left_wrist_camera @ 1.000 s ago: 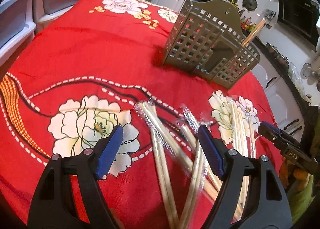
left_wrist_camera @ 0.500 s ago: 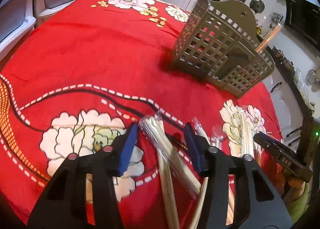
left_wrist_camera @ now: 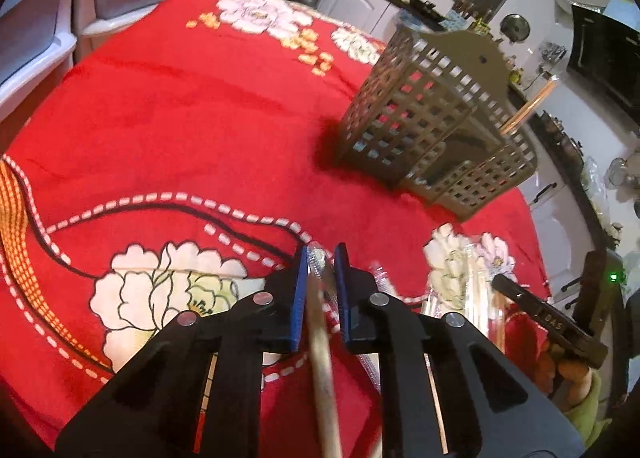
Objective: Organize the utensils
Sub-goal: 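Close the left tool on a wrapped chopstick while the right tool grasps another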
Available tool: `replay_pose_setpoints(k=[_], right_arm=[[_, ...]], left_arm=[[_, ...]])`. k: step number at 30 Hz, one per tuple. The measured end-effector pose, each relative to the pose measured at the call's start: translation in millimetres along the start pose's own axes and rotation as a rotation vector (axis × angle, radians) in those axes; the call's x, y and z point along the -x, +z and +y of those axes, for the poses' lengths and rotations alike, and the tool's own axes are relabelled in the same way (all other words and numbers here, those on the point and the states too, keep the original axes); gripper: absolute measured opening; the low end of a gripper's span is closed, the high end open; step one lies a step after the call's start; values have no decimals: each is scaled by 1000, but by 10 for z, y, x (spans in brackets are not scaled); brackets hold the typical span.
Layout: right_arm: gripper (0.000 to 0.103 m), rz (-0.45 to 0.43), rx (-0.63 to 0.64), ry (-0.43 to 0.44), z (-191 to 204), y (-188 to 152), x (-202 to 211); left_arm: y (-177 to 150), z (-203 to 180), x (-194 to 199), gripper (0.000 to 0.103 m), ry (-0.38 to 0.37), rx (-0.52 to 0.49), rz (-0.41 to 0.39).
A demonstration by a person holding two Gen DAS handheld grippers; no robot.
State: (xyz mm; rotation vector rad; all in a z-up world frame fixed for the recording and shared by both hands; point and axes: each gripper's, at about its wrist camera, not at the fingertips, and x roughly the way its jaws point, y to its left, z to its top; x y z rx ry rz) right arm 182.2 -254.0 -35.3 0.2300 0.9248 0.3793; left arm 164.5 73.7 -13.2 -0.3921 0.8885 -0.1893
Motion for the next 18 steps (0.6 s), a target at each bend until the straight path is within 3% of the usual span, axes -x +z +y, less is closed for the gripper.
replay_pose_setpoints(k=[18], right_arm=[[6,-148,27,28,63,339,483]], left_arm=[[438,-429,277,3,-49,-90,-123]])
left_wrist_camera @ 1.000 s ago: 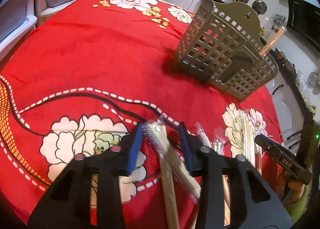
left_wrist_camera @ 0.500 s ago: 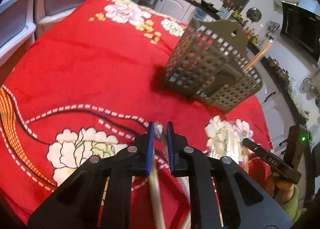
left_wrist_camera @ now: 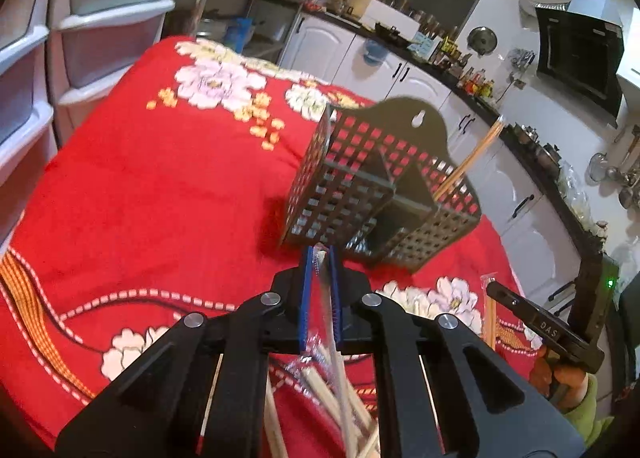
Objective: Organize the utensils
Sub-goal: 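Close the left tool on a wrapped chopstick while the right tool grasps another, then raise the left tool's chopstick above the caddy while the right tool carries its own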
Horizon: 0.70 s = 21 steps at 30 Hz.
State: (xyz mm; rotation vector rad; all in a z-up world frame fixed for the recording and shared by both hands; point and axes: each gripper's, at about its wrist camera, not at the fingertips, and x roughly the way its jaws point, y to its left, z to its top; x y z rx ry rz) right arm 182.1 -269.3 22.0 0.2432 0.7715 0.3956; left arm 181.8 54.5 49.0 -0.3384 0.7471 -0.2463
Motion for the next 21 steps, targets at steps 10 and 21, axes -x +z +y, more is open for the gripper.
replay_pose_setpoints(k=[10,21], right_arm=[[6,-58,48,19,193,230,167],[6,-142,112,68,472,503,401]], left_arm=[[244,-121,122,3,-22,-30,-49],[501,-332,330,3,-60,-81,-110]])
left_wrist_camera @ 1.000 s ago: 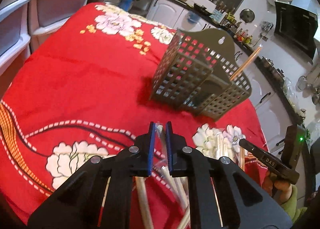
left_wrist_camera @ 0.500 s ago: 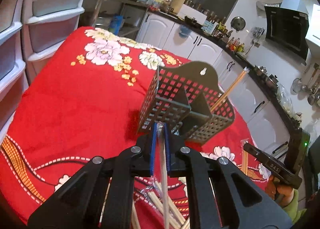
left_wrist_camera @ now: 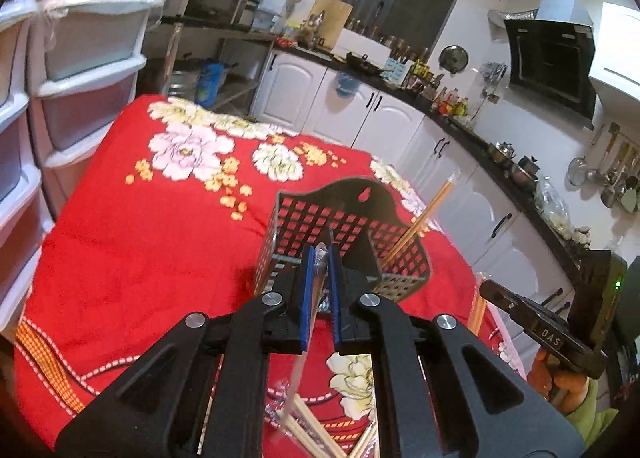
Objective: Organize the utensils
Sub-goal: 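Raise the left tool's chopstick above the caddy while the right tool carries its own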
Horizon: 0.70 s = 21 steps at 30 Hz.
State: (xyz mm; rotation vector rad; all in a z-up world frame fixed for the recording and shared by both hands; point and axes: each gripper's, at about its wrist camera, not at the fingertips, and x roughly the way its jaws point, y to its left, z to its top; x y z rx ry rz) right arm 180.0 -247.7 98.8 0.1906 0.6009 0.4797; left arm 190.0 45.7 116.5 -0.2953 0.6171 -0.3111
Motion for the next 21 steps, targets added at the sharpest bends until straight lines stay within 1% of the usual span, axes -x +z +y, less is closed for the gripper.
replay_pose_setpoints(k=[6,11,21], right_arm=[[6,-64,33,28,179,228,118],[6,-116,53,50,295,430,181],[6,-211,79,65,474,836,174]], left_arm=[[181,-88,86,3,-32,-16,-30],[355,-177,173,2,-42,-43,-70],[750,-454,336,2,-70,-113,-155]])
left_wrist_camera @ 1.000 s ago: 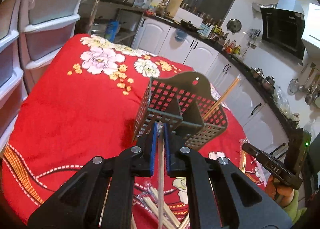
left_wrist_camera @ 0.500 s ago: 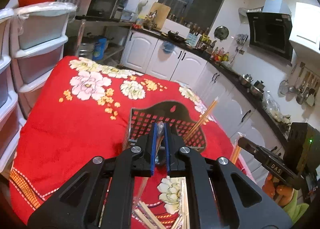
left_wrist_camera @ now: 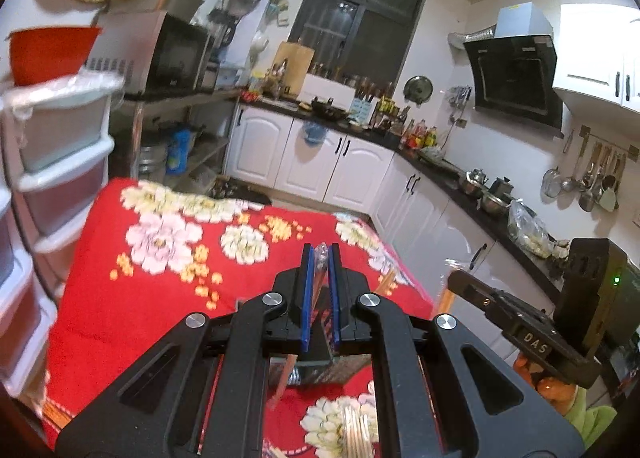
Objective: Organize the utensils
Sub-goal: 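Raise the left tool's chopstick above the caddy while the right tool carries its own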
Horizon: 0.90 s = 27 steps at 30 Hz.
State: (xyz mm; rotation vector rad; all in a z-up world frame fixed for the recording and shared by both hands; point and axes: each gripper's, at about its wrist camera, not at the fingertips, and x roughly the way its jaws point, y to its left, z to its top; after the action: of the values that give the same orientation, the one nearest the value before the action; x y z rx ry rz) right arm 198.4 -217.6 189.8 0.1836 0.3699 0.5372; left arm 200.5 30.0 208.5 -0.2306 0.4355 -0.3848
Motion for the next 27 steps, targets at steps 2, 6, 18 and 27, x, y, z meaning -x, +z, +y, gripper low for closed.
replay_pose_setpoints(k=[2,6,18,27], right_arm=[[6,-16,1,-1,9,69,-29],[6,-52,13,-18,30,179,-79],[6,-159,22,-99,-85,455,-248],[6,-172,19,-181,-262,304,-472]], left_arm=[[75,-25,-11,2,-2,-9,-13],[199,-24,-63,2,-5,-11,-25],[421,-5,-206,2,3,-6,-72],[253,229,-501,2,18,50,-28]])
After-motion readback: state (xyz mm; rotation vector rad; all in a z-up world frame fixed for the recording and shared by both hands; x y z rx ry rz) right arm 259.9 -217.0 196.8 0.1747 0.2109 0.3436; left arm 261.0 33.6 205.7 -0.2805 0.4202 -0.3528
